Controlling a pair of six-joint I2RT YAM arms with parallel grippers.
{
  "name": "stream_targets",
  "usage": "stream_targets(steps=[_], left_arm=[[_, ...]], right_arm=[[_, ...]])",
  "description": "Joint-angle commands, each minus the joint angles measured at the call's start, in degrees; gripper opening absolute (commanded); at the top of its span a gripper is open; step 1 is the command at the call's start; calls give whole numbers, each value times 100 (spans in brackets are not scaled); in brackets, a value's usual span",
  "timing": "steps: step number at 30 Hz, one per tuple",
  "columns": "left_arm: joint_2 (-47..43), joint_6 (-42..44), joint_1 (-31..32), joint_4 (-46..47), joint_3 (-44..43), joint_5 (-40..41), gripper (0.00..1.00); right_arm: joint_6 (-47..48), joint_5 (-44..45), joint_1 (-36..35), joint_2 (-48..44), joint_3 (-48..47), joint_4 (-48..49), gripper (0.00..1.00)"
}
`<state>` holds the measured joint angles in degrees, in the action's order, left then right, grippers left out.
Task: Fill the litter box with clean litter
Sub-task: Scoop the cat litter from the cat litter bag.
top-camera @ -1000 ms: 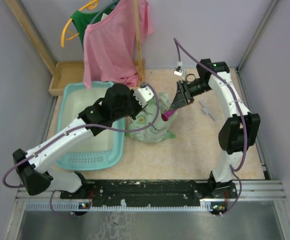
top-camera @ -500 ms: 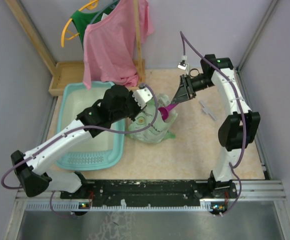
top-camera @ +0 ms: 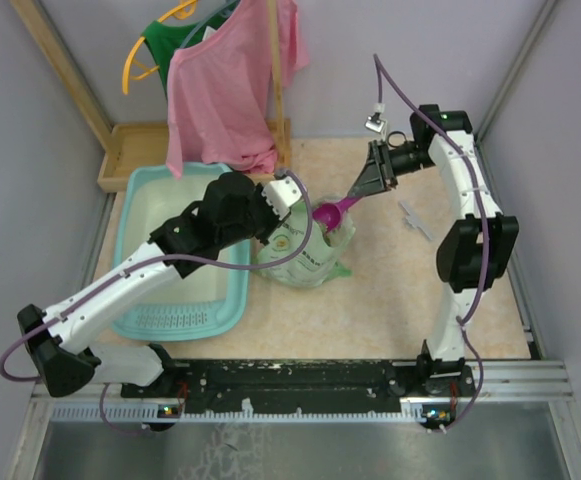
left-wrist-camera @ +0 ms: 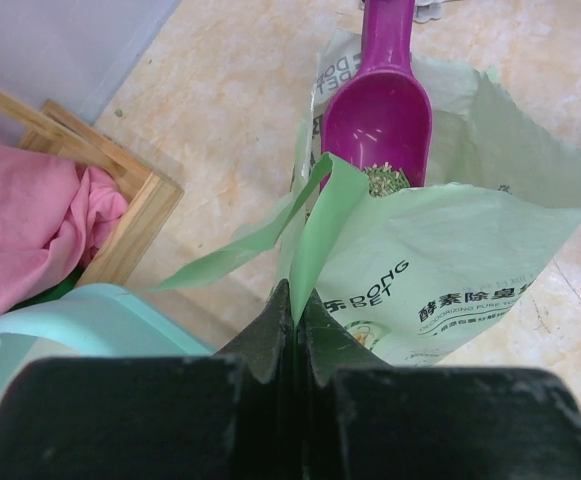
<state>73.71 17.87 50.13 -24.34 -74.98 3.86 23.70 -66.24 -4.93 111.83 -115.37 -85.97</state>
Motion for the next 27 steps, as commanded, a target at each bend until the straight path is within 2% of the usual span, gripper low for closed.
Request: stream_targets(steps=[1,6,14,17,27], left_arm=[[-437,-55,41,843,-184,162,0],[-396,-48,43,843,-166,163,2],[-302,-20,41,869,-214,142,13],[-280,-20,41,884,-236,140,21],[-219,-45,52,913,-254,30,29]], right_arm=[[-54,-510,223,-56,-252,19,0],[-67,-684,249,-259,-142,20,0],[-94,-798,352,-651,54,22,0],[-98,-814,446,-813,172,19,0],[-85,-848,571,-1075,420,19,0]])
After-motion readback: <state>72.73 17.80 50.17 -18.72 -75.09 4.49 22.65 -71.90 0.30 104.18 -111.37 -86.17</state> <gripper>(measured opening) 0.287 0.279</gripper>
